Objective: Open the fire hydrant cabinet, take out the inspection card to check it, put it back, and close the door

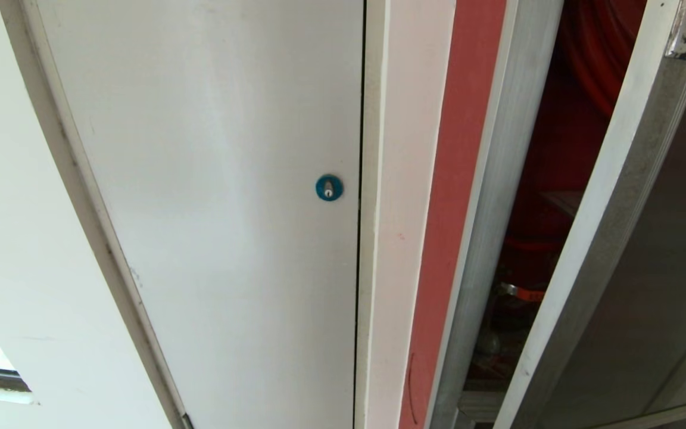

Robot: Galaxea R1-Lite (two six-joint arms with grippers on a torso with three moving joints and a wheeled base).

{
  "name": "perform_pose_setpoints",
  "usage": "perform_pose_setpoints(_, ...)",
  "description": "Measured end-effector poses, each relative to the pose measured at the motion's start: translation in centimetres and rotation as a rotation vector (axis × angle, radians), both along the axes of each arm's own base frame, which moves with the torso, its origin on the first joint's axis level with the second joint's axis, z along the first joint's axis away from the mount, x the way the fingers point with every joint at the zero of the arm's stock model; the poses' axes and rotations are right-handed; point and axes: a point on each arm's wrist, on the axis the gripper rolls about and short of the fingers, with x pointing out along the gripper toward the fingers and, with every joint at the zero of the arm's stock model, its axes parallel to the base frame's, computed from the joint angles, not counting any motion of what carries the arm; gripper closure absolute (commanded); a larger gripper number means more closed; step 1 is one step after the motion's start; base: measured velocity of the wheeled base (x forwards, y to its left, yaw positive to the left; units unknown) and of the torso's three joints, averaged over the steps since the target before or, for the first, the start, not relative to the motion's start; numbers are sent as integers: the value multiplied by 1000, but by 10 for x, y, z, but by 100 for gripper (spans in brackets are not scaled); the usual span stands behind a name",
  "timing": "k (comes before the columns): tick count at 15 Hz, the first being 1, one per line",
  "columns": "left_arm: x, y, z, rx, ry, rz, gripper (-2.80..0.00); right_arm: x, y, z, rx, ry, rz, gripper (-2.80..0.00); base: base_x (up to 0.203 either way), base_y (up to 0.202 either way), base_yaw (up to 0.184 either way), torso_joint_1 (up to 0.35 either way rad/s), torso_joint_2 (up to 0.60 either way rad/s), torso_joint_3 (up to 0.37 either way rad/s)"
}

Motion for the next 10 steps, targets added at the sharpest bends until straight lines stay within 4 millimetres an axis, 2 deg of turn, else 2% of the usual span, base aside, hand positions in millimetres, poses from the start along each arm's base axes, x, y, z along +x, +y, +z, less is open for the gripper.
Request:
perform_pose_setpoints(4,0,0,0,0,0,0,0,-15,1,-16,106,18,48,0,0,0,0,0,0,0)
perform_pose_setpoints(6,0,0,0,0,0,0,0,-14,1,-35,106,62,78,0,0,0,0,0,0,0)
perform_pose_setpoints(10,0,0,0,0,0,0,0,-4,1,-89,125,136,100,0,0,0,0,0,0,0)
